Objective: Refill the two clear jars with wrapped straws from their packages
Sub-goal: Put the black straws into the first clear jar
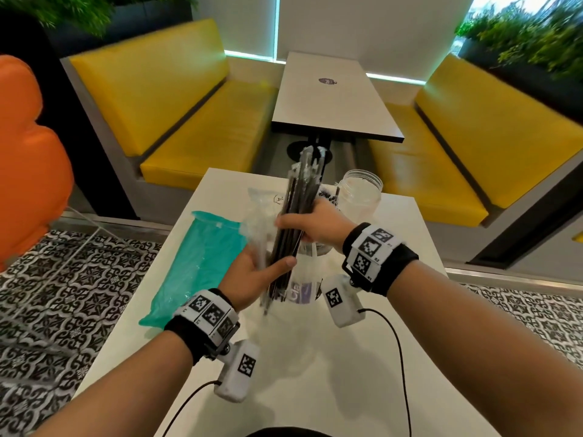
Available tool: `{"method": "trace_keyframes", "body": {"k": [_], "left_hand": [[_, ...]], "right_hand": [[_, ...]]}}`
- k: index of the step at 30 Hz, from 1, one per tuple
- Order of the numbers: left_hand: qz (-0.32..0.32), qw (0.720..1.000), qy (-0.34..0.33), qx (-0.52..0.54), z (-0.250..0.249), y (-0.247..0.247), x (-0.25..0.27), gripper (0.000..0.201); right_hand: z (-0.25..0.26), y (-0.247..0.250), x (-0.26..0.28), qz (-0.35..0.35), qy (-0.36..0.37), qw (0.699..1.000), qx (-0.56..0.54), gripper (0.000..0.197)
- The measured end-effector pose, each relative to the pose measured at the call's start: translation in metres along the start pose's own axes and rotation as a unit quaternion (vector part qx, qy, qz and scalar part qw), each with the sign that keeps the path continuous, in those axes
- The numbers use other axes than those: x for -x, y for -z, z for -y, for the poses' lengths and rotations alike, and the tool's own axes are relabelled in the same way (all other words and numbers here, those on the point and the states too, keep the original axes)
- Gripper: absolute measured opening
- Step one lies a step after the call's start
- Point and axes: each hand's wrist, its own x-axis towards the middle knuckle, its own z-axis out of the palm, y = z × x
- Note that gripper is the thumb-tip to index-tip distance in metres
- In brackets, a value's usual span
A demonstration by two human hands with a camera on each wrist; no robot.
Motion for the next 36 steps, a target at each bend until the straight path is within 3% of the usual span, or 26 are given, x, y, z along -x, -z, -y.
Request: {"method": "trace_keyframes", "body": {"k": [4, 7, 10, 12, 15, 20, 26, 31, 34, 36], "left_hand": [[-0.047, 0.998, -0.012, 0.03, 0.004, 0.012, 0.001, 0.075], [-0.1, 0.99, 0.049, 0.088, 0.01, 0.017, 0.001, 0.08], [-0.119, 0.974, 0.082, 0.174, 0.009, 0.015, 0.002, 0.057], [-0.119, 0.972, 0.088, 0.18, 0.009, 0.014, 0.004, 0.045], [-0.092, 0.979, 0.093, 0.155, 0.015, 0.014, 0.004, 0.042], [-0.05, 0.984, 0.114, 0.126, 0.016, 0.018, 0.003, 0.04], [-0.035, 0.983, 0.115, 0.138, 0.019, 0.02, 0.0, 0.059], [-0.051, 0.984, 0.121, 0.12, 0.019, 0.02, -0.004, 0.054], [-0.049, 0.984, 0.126, 0.113, 0.017, 0.018, -0.005, 0.044], [-0.049, 0.985, 0.129, 0.106, 0.018, 0.019, -0.005, 0.041]], "right_hand": [[0.006, 0.032, 0.0, -0.093, 0.005, 0.994, -0.051, 0.029], [0.011, 0.058, 0.001, -0.14, 0.062, 0.988, -0.037, 0.025], [0.014, 0.075, 0.002, -0.183, 0.119, 0.976, 0.016, 0.006], [0.014, 0.079, 0.003, -0.187, 0.143, 0.971, 0.048, 0.005], [0.008, 0.076, 0.003, -0.182, 0.174, 0.961, 0.111, 0.013], [-0.006, 0.068, -0.004, -0.204, 0.158, 0.949, 0.18, 0.032], [-0.003, 0.073, -0.003, -0.253, 0.193, 0.936, 0.148, 0.03], [0.001, 0.079, -0.002, -0.237, 0.262, 0.911, 0.212, 0.03], [-0.005, 0.077, -0.006, -0.229, 0.242, 0.9, 0.281, 0.045], [-0.01, 0.072, -0.009, -0.2, 0.226, 0.9, 0.313, 0.04]]}}
